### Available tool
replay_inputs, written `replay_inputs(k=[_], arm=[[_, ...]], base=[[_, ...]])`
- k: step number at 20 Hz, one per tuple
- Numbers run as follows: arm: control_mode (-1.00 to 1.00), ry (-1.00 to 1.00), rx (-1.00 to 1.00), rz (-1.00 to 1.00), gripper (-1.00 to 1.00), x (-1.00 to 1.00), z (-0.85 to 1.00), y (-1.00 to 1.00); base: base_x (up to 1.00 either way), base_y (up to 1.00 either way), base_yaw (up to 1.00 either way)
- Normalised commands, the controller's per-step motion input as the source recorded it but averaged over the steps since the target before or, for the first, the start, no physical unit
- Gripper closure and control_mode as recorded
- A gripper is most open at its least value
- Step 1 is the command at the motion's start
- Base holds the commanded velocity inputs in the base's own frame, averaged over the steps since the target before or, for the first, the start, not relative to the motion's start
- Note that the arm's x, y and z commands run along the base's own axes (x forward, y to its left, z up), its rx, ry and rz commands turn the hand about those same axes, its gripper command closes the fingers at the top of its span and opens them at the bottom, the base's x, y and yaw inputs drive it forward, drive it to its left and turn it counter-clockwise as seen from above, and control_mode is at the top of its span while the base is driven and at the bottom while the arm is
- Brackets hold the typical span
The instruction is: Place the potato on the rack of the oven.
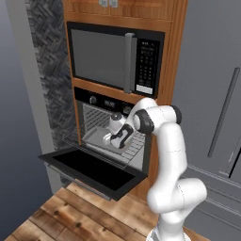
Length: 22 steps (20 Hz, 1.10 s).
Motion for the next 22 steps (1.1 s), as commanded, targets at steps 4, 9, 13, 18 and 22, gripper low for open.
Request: replay_inputs(k=[4,9,13,18,22], arm=[[-1.0,0.0,-0.01,0.0,1.0,0.43,-0.43,0.0],[-1.0,0.0,0.0,0.0,-1.0,0.22,-0.14,0.0],[-1.0,0.0,0.0,0.0,-1.0,0.16,0.01,0.0],[-1.0,-0.03,0.0,-0.01,-1.0,-0.05,0.47,0.0],[-1.0,-0.03,-0.03,-0.02,-1.0,-0.27,0.55,0.01]], base=[[0.0,0.0,0.0],[0.0,0.0,0.0],[0.0,0.0,0.0],[0.0,0.0,0.0],[0.0,0.0,0.0]])
